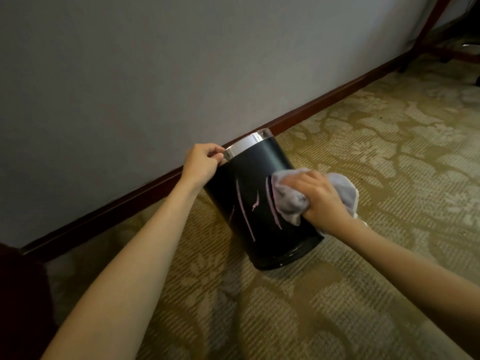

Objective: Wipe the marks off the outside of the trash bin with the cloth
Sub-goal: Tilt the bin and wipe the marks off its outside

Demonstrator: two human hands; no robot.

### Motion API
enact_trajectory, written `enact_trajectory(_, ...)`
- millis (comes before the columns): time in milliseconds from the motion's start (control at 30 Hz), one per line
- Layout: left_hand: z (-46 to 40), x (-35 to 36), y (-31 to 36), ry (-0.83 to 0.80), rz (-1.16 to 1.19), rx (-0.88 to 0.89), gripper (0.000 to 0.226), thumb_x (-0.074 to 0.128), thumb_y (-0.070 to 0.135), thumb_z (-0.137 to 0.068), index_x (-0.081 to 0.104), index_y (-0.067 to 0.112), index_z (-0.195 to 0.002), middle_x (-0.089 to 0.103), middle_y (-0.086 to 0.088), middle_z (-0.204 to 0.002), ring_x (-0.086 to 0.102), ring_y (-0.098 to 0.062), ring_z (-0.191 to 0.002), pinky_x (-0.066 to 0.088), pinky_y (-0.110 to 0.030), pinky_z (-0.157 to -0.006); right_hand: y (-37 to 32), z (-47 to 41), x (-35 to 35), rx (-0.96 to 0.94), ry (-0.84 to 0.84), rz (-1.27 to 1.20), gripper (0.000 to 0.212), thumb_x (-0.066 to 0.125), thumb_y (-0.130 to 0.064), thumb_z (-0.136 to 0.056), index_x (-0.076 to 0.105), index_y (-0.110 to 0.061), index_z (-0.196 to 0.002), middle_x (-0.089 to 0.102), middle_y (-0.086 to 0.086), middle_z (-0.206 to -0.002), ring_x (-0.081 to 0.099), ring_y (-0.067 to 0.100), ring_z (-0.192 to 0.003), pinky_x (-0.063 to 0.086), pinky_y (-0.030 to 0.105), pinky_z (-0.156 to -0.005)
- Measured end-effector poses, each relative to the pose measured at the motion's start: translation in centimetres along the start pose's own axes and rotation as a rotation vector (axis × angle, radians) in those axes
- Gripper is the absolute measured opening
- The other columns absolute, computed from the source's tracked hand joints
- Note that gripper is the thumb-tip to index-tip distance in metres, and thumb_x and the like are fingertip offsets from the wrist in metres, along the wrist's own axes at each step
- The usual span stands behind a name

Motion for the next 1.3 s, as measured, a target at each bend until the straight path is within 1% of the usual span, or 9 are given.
enact_trajectory(200, -0.2, -0.3, -1.3, 0.038, 0.02, -0.059, 0.017, 0.059, 0.012, -0.09, 0.071, 0.02, -0.097, 0.068, 0.009, -0.079, 0.064, -0.007, -0.079, 0.046, -0.021, -0.072, 0.3, 5.4, 0.6, -0.074, -0.076, 0.084, 0.036, 0.061, -0.025, -0.081, 0.071, -0.011, -0.112, 0.069, 0.0, -0.111, 0.062, 0.031, -0.096, 0.046, 0.051, -0.082)
enact_trajectory(367, 0.6, 1.3, 1.8, 0.011, -0.022, 0.012, 0.022, 0.057, 0.011, -0.091, 0.072, 0.013, -0.108, 0.072, -0.004, -0.094, 0.066, -0.02, -0.095, 0.05, -0.03, -0.084, -0.3, 0.2, -0.9, -0.108, -0.059, 0.109, 0.04, 0.065, -0.003, -0.076, 0.069, -0.012, -0.115, 0.068, 0.003, -0.116, 0.056, 0.027, -0.106, 0.043, 0.046, -0.093)
enact_trajectory(567, 1.3, 2.1, 4.2, 0.034, -0.174, 0.03, 0.025, 0.058, 0.016, -0.092, 0.069, 0.015, -0.115, 0.073, -0.005, -0.105, 0.065, -0.019, -0.1, 0.052, -0.037, -0.092, 0.2, -4.9, -1.8, 0.03, 0.068, 0.115, 0.055, 0.072, 0.013, -0.063, 0.071, -0.016, -0.11, 0.065, 0.006, -0.106, 0.055, 0.025, -0.1, 0.043, 0.041, -0.087)
enact_trajectory(767, 0.6, -0.3, 0.5, 0.058, -0.1, -0.115, 0.02, 0.06, 0.014, -0.089, 0.075, 0.017, -0.101, 0.073, -0.001, -0.094, 0.065, -0.02, -0.096, 0.049, -0.032, -0.087, 0.4, 3.2, 0.1, -0.128, -0.111, 0.124, 0.033, 0.067, -0.015, -0.078, 0.072, -0.018, -0.11, 0.07, -0.001, -0.108, 0.058, 0.03, -0.1, 0.045, 0.052, -0.083)
enact_trajectory(900, 0.8, -1.0, -1.0, 0.059, -0.059, -0.147, 0.02, 0.059, 0.011, -0.088, 0.075, 0.018, -0.098, 0.07, 0.004, -0.083, 0.065, -0.02, -0.094, 0.052, -0.036, -0.088, -0.1, 5.1, 0.3, -0.192, -0.127, 0.147, 0.029, 0.058, -0.026, -0.082, 0.073, -0.018, -0.106, 0.07, -0.006, -0.109, 0.059, 0.025, -0.096, 0.047, 0.046, -0.078)
enact_trajectory(1000, 1.2, -0.6, 0.1, 0.077, -0.075, -0.104, 0.022, 0.059, 0.011, -0.089, 0.074, 0.015, -0.104, 0.073, 0.0, -0.091, 0.065, -0.019, -0.097, 0.05, -0.034, -0.089, -0.7, 2.5, 0.1, -0.219, -0.114, 0.206, 0.027, 0.064, -0.019, -0.079, 0.073, -0.018, -0.104, 0.07, -0.003, -0.106, 0.058, 0.025, -0.097, 0.041, 0.039, -0.085)
enact_trajectory(1100, 1.3, 0.7, 2.1, 0.063, -0.1, -0.046, 0.024, 0.058, 0.014, -0.091, 0.071, 0.014, -0.111, 0.073, -0.004, -0.1, 0.065, -0.018, -0.099, 0.05, -0.035, -0.092, -1.5, -1.7, -0.2, -0.164, -0.019, 0.251, 0.046, 0.079, 0.004, -0.059, 0.073, -0.013, -0.102, 0.069, 0.006, -0.101, 0.061, 0.029, -0.095, 0.045, 0.043, -0.084)
enact_trajectory(1200, 1.4, 1.5, 3.5, 0.06, -0.148, -0.005, 0.026, 0.059, 0.017, -0.091, 0.068, 0.013, -0.115, 0.072, -0.005, -0.109, 0.064, -0.019, -0.105, 0.049, -0.036, -0.096, -2.6, -3.8, -0.7, -0.228, 0.006, 0.245, 0.032, 0.069, -0.01, -0.075, 0.07, -0.017, -0.106, 0.068, 0.001, -0.108, 0.054, 0.024, -0.101, 0.036, 0.037, -0.088)
enact_trajectory(1300, 1.3, 1.6, 3.1, 0.014, -0.108, -0.03, 0.026, 0.059, 0.015, -0.091, 0.067, 0.012, -0.116, 0.071, -0.006, -0.11, 0.063, -0.02, -0.107, 0.046, -0.03, -0.095, -2.0, -1.7, -0.7, -0.205, 0.025, 0.229, 0.032, 0.07, -0.009, -0.075, 0.072, -0.016, -0.106, 0.069, 0.002, -0.109, 0.055, 0.026, -0.101, 0.043, 0.043, -0.085)
Point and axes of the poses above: each hand's wrist, its own z-axis away from the middle knuckle, its own x-axis out of the palm, y = z × x, the point moved 8 cm from there along -z, towards the middle knuckle
